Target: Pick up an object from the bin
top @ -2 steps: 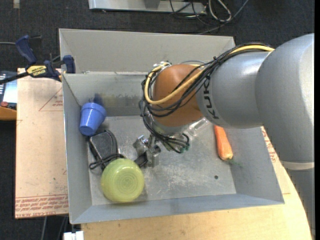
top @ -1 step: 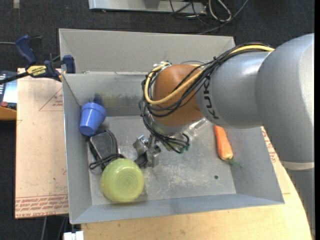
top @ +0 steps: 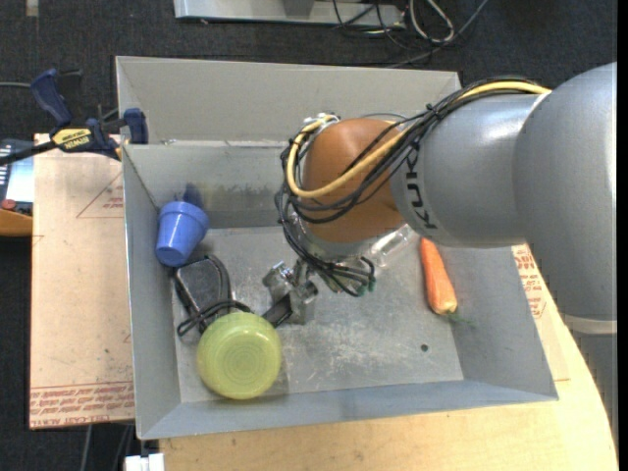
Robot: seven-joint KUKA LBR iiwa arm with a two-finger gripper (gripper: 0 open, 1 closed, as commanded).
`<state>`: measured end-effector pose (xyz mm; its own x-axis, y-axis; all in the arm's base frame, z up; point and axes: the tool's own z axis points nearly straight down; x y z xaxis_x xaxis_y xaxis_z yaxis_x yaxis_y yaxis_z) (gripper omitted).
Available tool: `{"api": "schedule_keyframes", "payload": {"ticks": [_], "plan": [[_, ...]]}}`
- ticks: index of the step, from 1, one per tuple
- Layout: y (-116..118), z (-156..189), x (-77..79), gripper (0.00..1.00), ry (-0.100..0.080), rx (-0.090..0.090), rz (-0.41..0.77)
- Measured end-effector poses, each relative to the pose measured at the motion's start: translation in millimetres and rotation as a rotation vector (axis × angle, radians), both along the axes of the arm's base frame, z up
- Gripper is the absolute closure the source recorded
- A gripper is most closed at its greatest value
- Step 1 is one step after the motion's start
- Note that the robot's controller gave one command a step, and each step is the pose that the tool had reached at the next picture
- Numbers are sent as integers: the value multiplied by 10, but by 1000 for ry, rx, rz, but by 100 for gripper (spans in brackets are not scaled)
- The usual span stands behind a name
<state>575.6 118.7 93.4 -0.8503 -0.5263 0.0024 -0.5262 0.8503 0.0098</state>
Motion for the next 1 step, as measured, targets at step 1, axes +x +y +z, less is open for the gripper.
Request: {"api": "schedule_keyframes", "payload": {"ticks": [1], "plan": [[4, 312, -8, 100, 2, 0, -1]]}}
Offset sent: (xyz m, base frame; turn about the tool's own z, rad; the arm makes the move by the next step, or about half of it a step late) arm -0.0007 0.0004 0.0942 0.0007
